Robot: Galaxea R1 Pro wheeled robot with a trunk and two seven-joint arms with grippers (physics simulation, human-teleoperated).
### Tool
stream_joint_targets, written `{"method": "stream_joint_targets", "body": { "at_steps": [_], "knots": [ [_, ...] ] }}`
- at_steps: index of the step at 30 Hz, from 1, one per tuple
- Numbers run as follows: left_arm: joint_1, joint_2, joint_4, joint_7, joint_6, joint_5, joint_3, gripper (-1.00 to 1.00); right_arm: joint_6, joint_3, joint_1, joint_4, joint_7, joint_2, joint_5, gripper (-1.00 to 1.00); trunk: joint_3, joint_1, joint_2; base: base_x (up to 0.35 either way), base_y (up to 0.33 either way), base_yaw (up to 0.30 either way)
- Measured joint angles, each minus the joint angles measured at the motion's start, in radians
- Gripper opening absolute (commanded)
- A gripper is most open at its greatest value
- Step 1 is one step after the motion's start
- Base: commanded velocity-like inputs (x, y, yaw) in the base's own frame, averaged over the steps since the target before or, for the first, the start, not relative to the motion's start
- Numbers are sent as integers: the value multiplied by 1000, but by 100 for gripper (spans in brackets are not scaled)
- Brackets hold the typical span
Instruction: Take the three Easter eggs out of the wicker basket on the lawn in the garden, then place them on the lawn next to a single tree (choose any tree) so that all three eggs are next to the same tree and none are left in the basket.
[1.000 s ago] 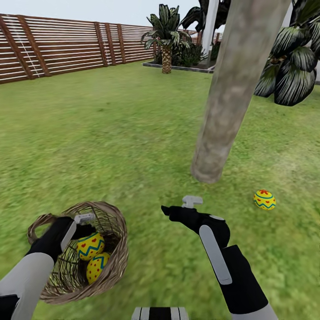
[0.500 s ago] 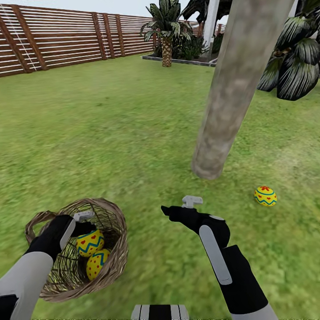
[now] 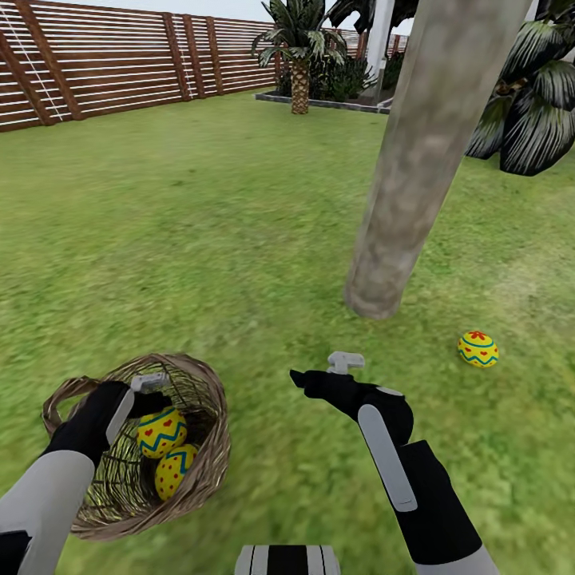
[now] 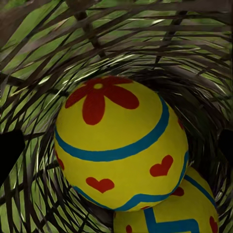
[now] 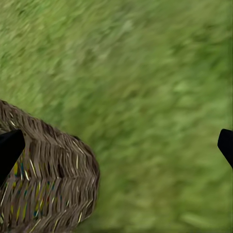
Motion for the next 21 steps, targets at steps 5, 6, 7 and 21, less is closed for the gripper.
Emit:
{"method": "stream_joint_targets", "body": {
  "at_steps": [5, 6, 7, 21],
  "knots": [
    [0, -1, -12, 0, -3, 0, 0, 100, 0, -1, 0, 0, 0, 0, 0, 100, -8, 1, 0, 0, 0, 0],
    [0, -1, -21, 0, -3, 0, 0, 100, 0, -2, 0, 0, 0, -1, 0, 100, -11, 1, -1, 0, 0, 0],
    [0, -1, -27, 0, -3, 0, 1, 100, 0, -2, 0, 0, 0, -1, 0, 100, -15, 2, -1, 0, 0, 0],
    [3, -1, -44, 1, -61, -1, 2, 100, 0, -5, 0, 0, 0, -2, 0, 100, -58, 7, -4, 0, 0, 0]
  ]
}}
